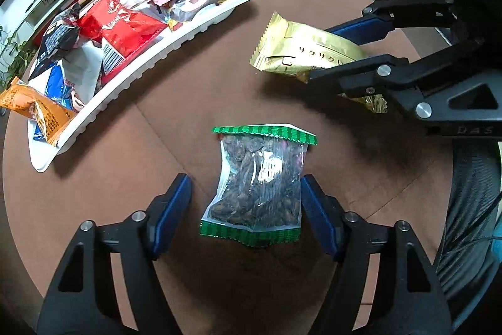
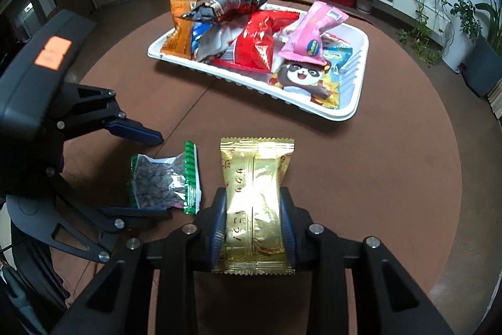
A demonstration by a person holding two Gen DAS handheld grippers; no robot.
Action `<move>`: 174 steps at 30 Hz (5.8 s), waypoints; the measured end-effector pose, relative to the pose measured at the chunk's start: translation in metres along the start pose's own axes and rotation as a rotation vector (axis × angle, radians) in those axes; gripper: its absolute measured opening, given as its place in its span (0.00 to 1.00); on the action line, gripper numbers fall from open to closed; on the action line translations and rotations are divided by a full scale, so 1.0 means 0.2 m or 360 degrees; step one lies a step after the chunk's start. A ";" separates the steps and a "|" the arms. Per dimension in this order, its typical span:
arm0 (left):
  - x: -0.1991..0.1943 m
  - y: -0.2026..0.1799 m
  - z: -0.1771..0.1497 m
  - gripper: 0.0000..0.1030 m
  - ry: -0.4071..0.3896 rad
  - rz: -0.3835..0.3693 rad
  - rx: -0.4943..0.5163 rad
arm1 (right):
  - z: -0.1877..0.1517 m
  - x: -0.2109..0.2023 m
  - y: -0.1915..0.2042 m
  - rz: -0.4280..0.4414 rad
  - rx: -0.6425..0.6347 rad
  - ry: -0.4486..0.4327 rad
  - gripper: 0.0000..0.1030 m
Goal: Organize snacks
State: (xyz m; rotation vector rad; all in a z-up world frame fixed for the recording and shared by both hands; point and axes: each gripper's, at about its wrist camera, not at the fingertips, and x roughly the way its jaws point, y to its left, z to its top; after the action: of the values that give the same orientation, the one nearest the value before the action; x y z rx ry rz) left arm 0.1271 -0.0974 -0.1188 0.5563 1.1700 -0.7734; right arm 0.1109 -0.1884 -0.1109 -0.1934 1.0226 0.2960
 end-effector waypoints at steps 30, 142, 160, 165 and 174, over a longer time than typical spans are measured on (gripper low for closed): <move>-0.25 0.15 -0.26 0.22 -0.0358 -0.0147 -0.0367 | -0.06 -0.08 0.01 0.0146 0.0334 -0.0167 0.33; -0.91 0.48 -0.39 0.97 -0.0940 0.1024 -0.1158 | 0.31 -0.80 0.20 -0.0722 0.0450 -0.1414 1.00; -0.81 -0.01 -0.70 1.00 -0.0774 0.0802 -0.1088 | -0.09 -0.79 0.24 -0.0466 0.0636 -0.0919 1.00; -0.80 -0.03 -0.67 1.00 -0.0774 0.0781 -0.1075 | -0.13 -0.76 0.26 -0.0450 0.0669 -0.0875 1.00; -0.78 0.01 -0.64 1.00 -0.0743 0.0763 -0.1080 | -0.13 -0.69 0.33 -0.0462 0.0637 -0.0772 1.00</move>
State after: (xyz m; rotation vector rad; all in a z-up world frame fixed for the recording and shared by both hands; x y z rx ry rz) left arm 0.0227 0.0378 -0.0104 0.0617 0.7467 -0.0556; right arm 0.0006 -0.1553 -0.0066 0.0925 0.5446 -0.1279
